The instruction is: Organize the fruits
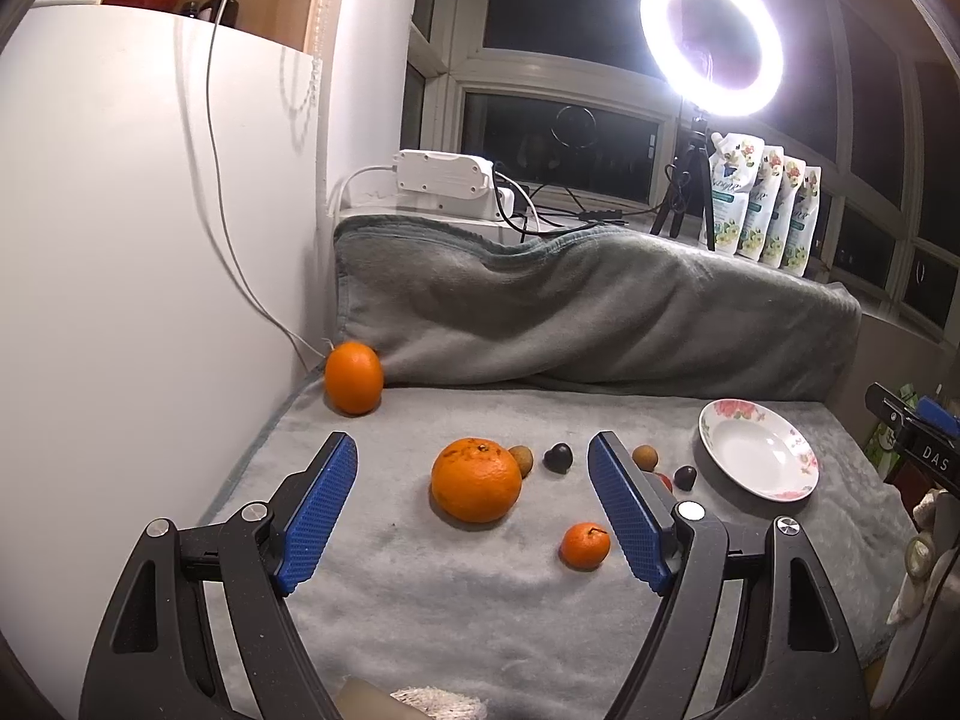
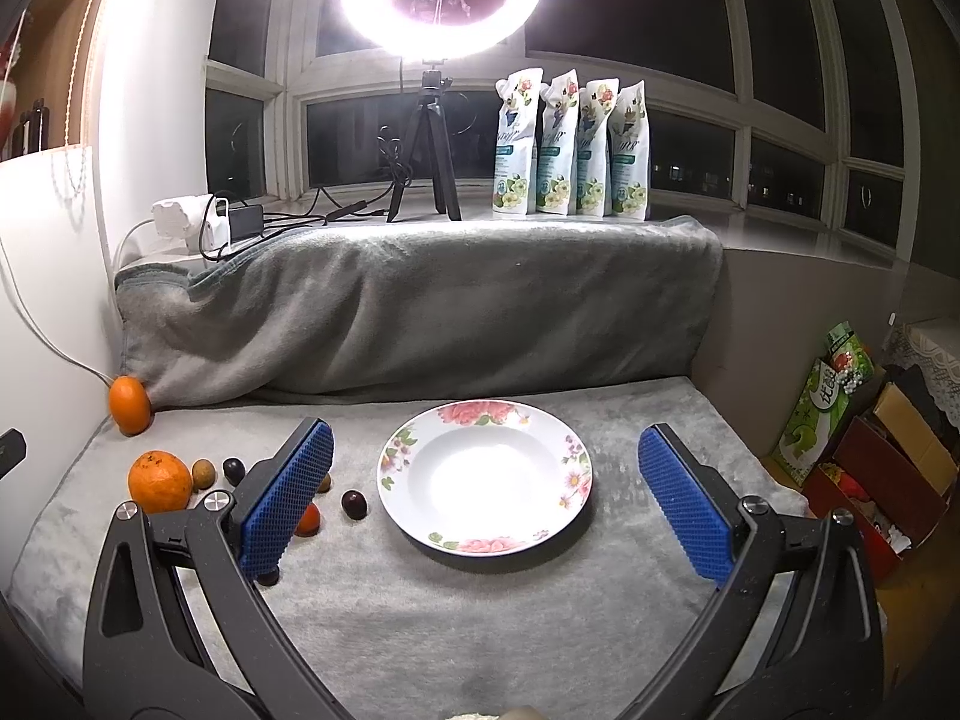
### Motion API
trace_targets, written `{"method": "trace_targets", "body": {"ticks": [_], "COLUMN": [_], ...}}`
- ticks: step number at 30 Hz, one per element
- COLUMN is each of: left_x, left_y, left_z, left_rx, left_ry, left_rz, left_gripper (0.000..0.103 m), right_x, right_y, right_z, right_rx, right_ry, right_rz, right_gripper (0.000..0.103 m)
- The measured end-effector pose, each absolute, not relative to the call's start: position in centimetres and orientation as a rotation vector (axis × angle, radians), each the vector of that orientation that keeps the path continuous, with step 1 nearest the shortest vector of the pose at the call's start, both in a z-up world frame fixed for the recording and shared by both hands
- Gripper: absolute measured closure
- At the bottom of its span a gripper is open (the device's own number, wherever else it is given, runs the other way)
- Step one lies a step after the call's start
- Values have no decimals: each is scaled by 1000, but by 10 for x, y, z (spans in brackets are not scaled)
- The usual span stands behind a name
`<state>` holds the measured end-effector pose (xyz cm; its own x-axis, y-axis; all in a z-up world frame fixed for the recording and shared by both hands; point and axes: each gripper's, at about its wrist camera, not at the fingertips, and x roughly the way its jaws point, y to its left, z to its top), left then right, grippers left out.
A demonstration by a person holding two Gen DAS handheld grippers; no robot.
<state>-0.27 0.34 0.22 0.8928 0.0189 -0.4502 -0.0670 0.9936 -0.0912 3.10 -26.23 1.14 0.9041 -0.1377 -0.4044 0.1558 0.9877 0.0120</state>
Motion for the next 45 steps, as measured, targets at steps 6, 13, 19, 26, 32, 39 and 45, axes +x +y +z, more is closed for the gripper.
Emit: {"method": "trace_targets", "body": {"ticks": [6,13,19,26,32,39,45], "left_x": [-1,1,1,1,1,3,6], "left_y": [-1,-5,-5,-5,-6,-3,0], "left_z": [2,2,2,1,1,-4,-8], "left_rx": [-100,-93,-93,-95,-94,-98,-104], "left_ry": [466,470,470,470,472,481,493], "left_rz": [43,38,37,38,38,38,39], "left_gripper": [23,23,23,23,23,23,23], "right_x": [31,31,31,31,30,31,34], "right_y": [-263,-265,-264,-265,-265,-263,-261], "right_z": [10,8,8,9,7,-4,-1], "right_rx": [46,49,48,49,48,47,49], "right_ry": [417,422,421,423,425,440,449], "right_rz": [-151,-151,-151,-151,-149,-140,-132], "right_gripper": [0,0,0,0,0,0,0]}}
